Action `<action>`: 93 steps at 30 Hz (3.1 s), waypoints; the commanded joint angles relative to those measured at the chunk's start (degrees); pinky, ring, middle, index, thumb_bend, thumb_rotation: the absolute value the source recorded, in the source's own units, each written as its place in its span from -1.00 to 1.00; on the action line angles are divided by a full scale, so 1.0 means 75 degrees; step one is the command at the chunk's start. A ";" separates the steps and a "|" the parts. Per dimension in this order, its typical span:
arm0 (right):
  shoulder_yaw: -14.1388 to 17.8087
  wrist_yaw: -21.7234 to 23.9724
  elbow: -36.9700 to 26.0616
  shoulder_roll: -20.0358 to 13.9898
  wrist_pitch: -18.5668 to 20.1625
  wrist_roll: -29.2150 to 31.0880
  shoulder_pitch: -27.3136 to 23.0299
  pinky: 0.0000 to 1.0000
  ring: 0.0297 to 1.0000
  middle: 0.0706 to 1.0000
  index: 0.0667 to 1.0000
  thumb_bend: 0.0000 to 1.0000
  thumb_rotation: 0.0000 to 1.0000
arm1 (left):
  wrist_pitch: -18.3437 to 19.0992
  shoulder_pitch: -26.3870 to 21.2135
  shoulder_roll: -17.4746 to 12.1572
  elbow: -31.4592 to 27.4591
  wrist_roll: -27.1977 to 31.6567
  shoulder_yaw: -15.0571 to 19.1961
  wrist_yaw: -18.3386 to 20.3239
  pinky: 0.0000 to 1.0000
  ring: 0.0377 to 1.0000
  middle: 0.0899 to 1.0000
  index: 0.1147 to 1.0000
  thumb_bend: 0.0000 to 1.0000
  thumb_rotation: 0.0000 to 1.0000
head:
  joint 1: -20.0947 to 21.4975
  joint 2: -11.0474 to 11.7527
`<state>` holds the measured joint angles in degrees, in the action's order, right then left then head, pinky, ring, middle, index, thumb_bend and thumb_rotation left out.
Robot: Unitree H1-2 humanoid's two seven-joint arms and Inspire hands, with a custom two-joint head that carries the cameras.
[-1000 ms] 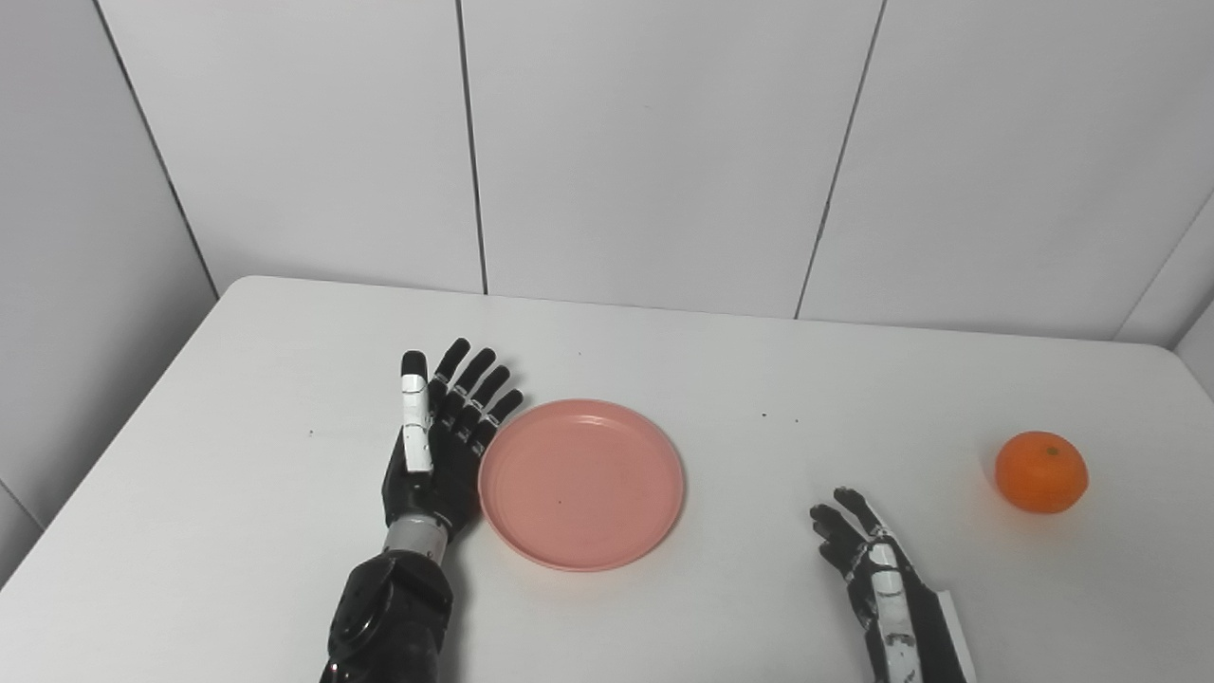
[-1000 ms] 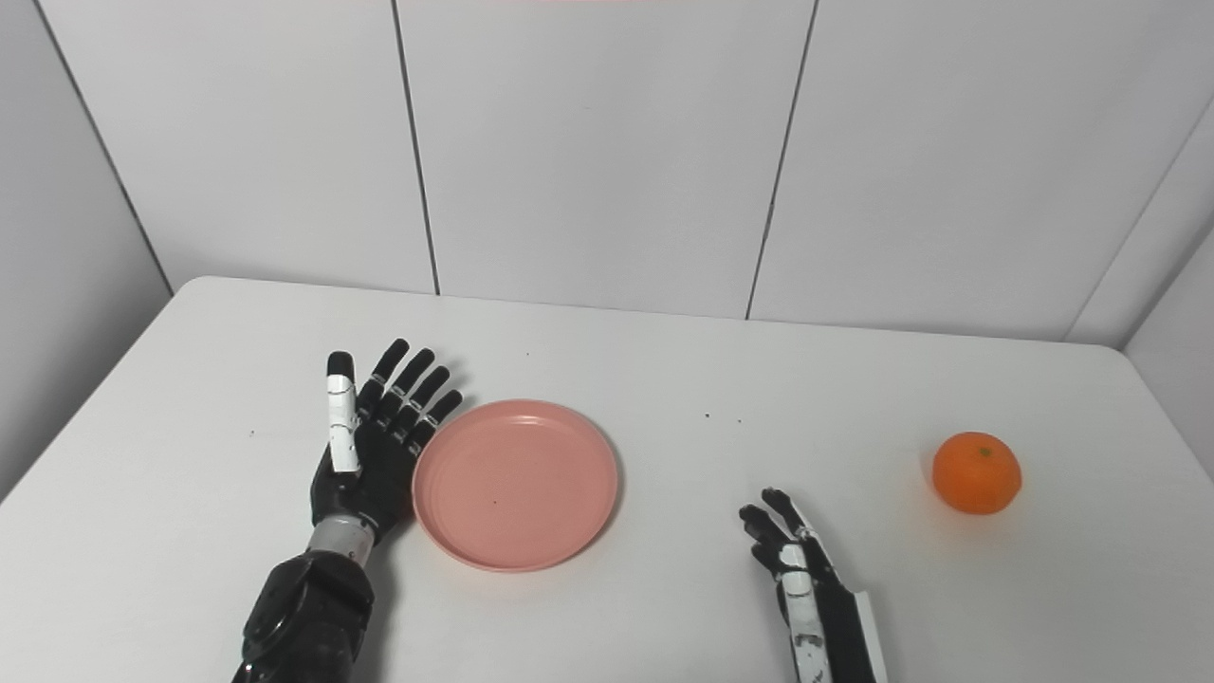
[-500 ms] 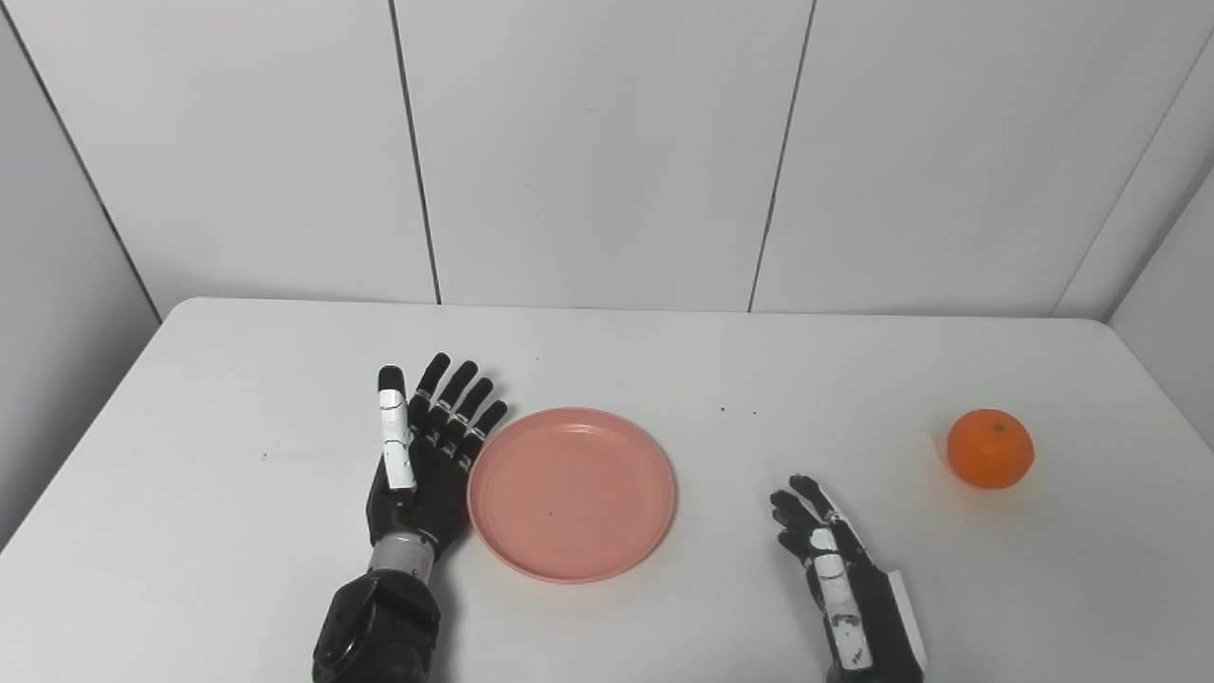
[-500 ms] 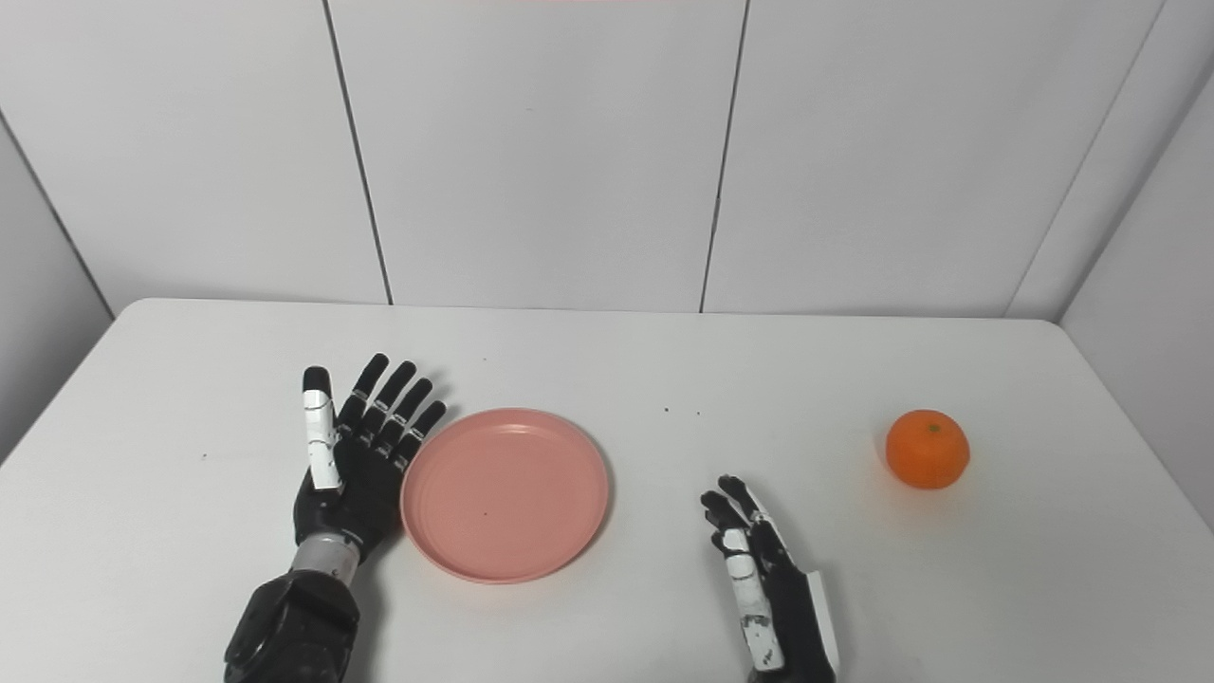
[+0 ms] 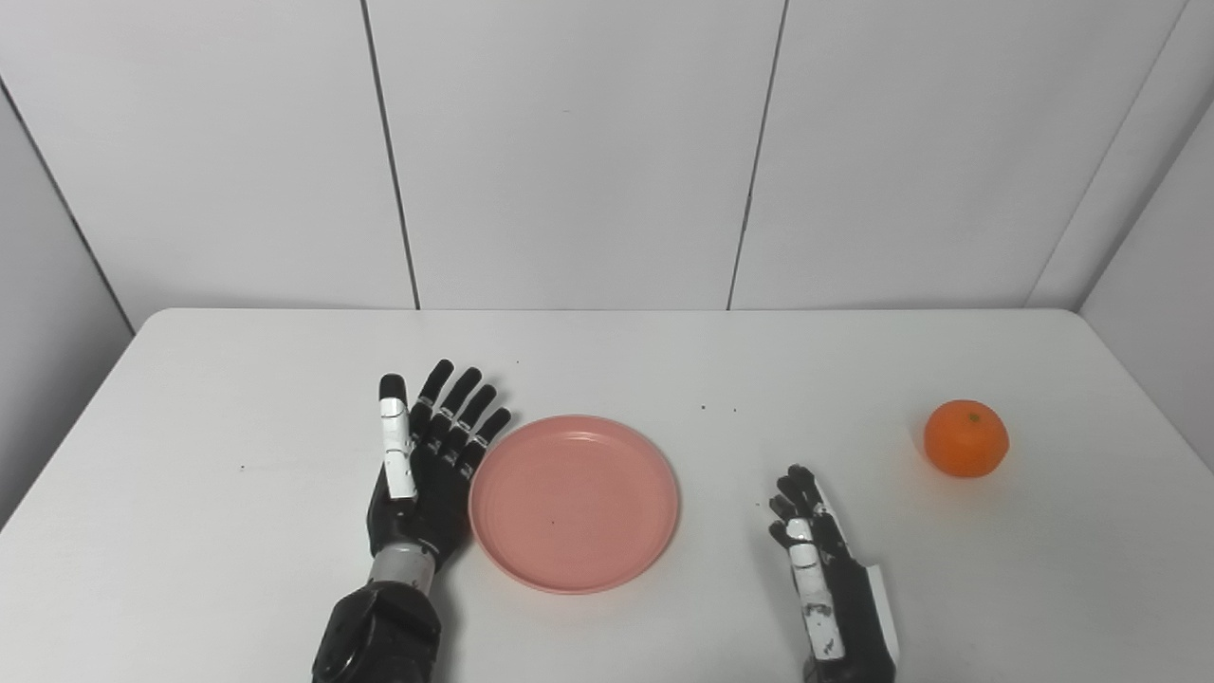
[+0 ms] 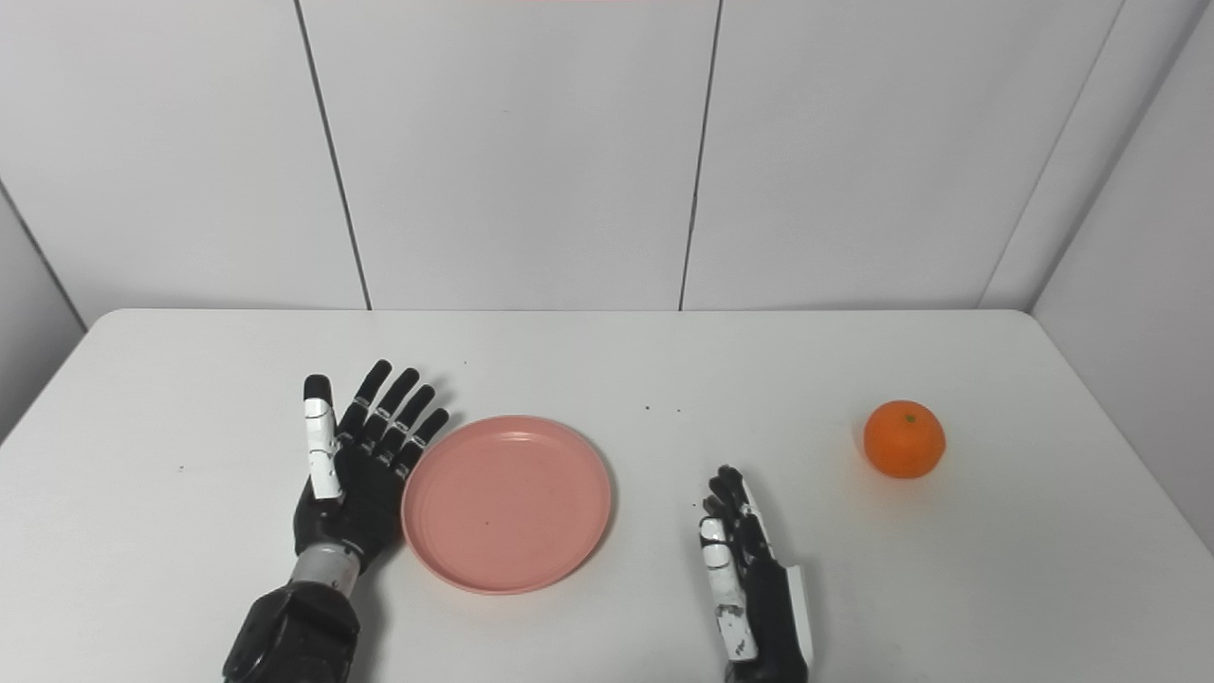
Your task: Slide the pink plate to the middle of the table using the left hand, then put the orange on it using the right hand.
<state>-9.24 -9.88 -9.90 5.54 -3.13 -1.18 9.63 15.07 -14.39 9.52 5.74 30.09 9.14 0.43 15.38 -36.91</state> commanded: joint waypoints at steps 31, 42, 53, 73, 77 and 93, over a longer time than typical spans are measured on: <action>-0.0341 -0.0071 0.0631 0.0903 -0.0091 -0.0568 -0.0075 0.82 0.85 0.85 0.80 0.42 0.79 | 0.0605 0.0532 0.0114 0.0486 -0.0124 -0.0124 -0.0179 0.66 0.73 0.61 0.70 0.55 0.47 | 0.1294 0.0050; -0.0327 -0.0071 0.0553 0.0881 0.0049 -0.0516 -0.0057 0.83 0.86 0.84 0.80 0.45 0.77 | 0.0653 0.0530 0.0144 0.0443 -0.0112 -0.0187 -0.0191 0.60 0.73 0.64 0.72 0.53 0.50 | 0.1217 0.0011; -0.0306 -0.0052 0.0552 0.0830 0.0125 -0.0484 -0.0081 0.82 0.86 0.82 0.79 0.45 0.77 | 0.0676 0.0512 0.0191 0.0489 -0.0084 -0.0180 -0.0225 0.58 0.71 0.59 0.66 0.57 0.46 | 0.1195 0.0046; 0.0004 -0.0565 0.0102 0.0664 -0.0806 -0.1313 -0.0202 0.76 0.79 0.81 0.73 0.34 0.86 | 0.0526 0.0298 0.0079 0.0779 -0.0133 -0.0166 -0.0099 0.63 0.73 0.63 0.72 0.52 0.53 | 0.1317 0.0148; 0.0058 -0.0709 -0.0101 0.0545 -0.0897 -0.1834 -0.0303 0.70 0.76 0.79 0.71 0.36 0.87 | 0.0501 0.0252 0.0041 0.0887 -0.0108 -0.0106 -0.0029 0.67 0.74 0.63 0.71 0.54 0.50 | 0.1349 0.0171; 0.0500 -0.0360 -0.1169 -0.0410 -0.0097 -0.4285 -0.1324 0.68 0.74 0.74 0.68 0.59 1.00 | 0.0439 0.0174 0.0074 0.1063 -0.0164 -0.0065 0.0034 0.65 0.74 0.65 0.70 0.52 0.50 | 0.1350 0.0223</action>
<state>-5.76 -13.80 -16.33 2.78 -5.26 -32.56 1.62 14.99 -16.14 10.09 9.28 30.20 8.05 3.23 25.58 -35.33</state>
